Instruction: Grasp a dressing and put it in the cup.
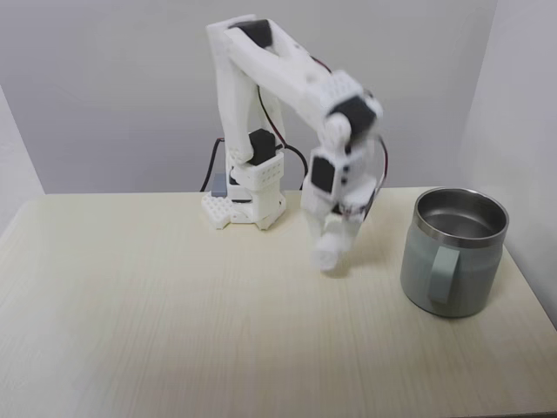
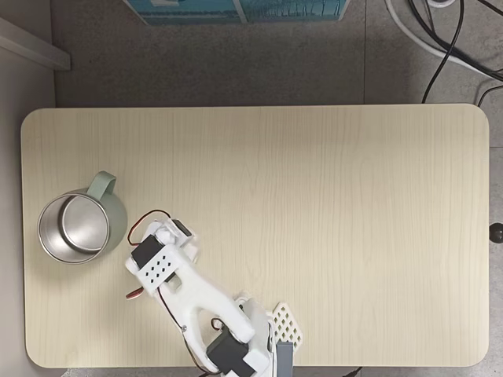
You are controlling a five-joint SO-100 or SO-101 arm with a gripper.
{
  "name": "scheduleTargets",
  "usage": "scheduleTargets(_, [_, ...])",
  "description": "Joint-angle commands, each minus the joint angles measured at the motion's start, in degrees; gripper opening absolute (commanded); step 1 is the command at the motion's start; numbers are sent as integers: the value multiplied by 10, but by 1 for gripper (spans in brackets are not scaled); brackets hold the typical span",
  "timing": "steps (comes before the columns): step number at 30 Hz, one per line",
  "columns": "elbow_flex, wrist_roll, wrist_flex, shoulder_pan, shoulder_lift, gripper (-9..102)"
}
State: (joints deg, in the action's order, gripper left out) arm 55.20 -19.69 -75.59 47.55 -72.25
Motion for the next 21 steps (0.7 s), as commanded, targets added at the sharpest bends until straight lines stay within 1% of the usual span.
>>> scheduleTargets(1, [83,-14,-82,-18,73,0])
scheduleTargets(5, [179,-31,-181,-29,123,0])
scheduleTargets(10, [274,-40,-258,-22,146,0])
scheduleTargets(14, [353,-35,-283,-12,116,0])
scheduleTargets(21, [477,2,-287,28,34,0])
